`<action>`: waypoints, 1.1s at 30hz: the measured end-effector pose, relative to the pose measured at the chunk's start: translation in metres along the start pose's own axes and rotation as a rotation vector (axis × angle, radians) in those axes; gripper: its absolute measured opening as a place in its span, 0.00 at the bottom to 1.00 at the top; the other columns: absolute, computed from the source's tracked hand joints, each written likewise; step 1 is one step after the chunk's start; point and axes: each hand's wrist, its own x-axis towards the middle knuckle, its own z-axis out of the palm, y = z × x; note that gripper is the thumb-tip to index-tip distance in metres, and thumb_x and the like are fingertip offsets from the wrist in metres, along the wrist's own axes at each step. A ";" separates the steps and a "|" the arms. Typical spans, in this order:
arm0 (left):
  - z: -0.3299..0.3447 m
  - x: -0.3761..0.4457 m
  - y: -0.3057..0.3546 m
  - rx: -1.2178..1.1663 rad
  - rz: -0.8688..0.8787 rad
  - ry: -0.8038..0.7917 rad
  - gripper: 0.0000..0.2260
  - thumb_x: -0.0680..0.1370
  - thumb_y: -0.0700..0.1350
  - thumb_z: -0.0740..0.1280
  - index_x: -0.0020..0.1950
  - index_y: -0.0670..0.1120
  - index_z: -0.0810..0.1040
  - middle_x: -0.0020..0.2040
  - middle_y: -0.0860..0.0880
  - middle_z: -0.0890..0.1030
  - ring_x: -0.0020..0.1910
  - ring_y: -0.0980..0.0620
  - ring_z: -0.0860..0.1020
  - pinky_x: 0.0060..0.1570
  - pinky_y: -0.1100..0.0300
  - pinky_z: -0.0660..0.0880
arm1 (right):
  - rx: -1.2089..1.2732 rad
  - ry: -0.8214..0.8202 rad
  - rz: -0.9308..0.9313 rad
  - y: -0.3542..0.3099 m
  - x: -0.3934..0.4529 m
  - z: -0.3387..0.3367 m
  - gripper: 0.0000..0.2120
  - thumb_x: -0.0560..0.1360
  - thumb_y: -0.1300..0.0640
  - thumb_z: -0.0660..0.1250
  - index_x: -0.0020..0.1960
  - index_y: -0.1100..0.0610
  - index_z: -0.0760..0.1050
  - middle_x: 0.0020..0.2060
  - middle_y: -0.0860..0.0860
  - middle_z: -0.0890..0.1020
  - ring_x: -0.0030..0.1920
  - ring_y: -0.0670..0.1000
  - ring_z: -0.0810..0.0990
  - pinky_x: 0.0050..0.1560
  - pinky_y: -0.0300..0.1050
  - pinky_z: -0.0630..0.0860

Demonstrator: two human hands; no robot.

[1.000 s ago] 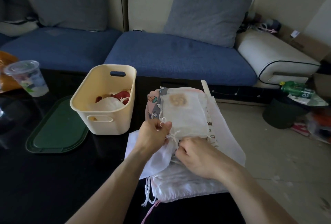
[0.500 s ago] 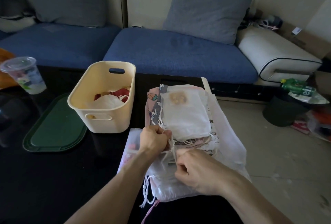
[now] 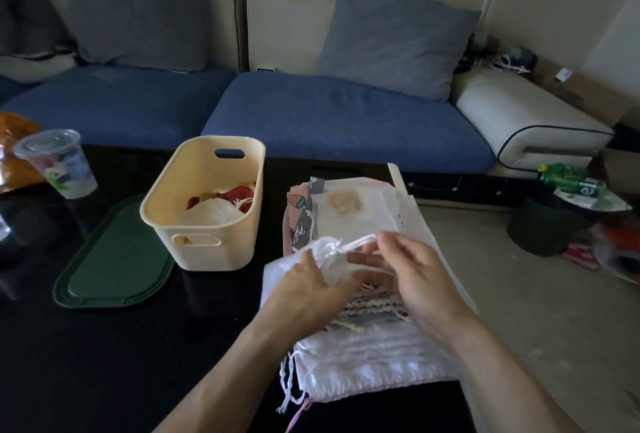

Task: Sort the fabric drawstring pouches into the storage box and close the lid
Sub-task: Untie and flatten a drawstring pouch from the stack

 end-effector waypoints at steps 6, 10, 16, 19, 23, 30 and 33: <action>-0.011 0.012 -0.010 -0.082 0.133 0.309 0.13 0.79 0.46 0.65 0.41 0.38 0.82 0.34 0.44 0.82 0.32 0.47 0.77 0.33 0.55 0.74 | 0.122 0.151 0.002 -0.004 0.010 0.005 0.14 0.84 0.55 0.60 0.47 0.60 0.81 0.47 0.58 0.84 0.54 0.59 0.84 0.48 0.49 0.81; -0.013 0.014 -0.020 0.233 0.068 0.121 0.23 0.78 0.63 0.63 0.57 0.44 0.80 0.48 0.48 0.83 0.45 0.53 0.79 0.46 0.60 0.76 | -0.423 0.110 0.325 0.013 0.013 0.003 0.23 0.73 0.43 0.73 0.62 0.53 0.75 0.53 0.49 0.81 0.51 0.55 0.84 0.54 0.53 0.82; -0.021 0.023 -0.040 0.363 -0.027 0.164 0.22 0.81 0.56 0.61 0.70 0.45 0.68 0.67 0.44 0.70 0.68 0.42 0.69 0.64 0.48 0.70 | -0.671 0.037 0.401 0.012 0.021 0.009 0.53 0.63 0.41 0.81 0.77 0.52 0.55 0.50 0.47 0.80 0.48 0.51 0.83 0.54 0.51 0.80; -0.032 0.032 -0.057 0.408 -0.174 0.168 0.27 0.79 0.54 0.63 0.72 0.41 0.63 0.68 0.42 0.69 0.68 0.41 0.70 0.64 0.49 0.71 | -0.662 0.062 0.407 0.009 0.026 0.013 0.49 0.63 0.52 0.83 0.75 0.55 0.58 0.48 0.49 0.81 0.48 0.51 0.83 0.53 0.49 0.79; -0.029 0.032 -0.066 0.010 -0.292 0.090 0.33 0.74 0.48 0.73 0.71 0.38 0.61 0.55 0.39 0.80 0.46 0.44 0.82 0.46 0.53 0.81 | -0.418 0.207 0.241 -0.002 0.036 0.011 0.32 0.63 0.63 0.80 0.64 0.55 0.72 0.46 0.51 0.84 0.47 0.51 0.84 0.53 0.52 0.82; -0.025 0.031 -0.051 -0.825 -0.256 0.051 0.08 0.68 0.39 0.78 0.42 0.38 0.82 0.31 0.46 0.77 0.28 0.53 0.70 0.32 0.60 0.68 | -0.488 0.255 -0.499 -0.018 0.025 0.036 0.12 0.67 0.60 0.81 0.48 0.53 0.82 0.46 0.44 0.85 0.48 0.46 0.83 0.49 0.39 0.79; -0.028 0.026 -0.043 -0.928 -0.089 0.107 0.16 0.65 0.40 0.80 0.50 0.38 0.83 0.42 0.44 0.85 0.41 0.44 0.83 0.48 0.50 0.80 | -0.493 0.387 -0.663 -0.017 0.021 0.050 0.14 0.66 0.58 0.82 0.49 0.56 0.83 0.53 0.48 0.81 0.50 0.49 0.81 0.50 0.39 0.78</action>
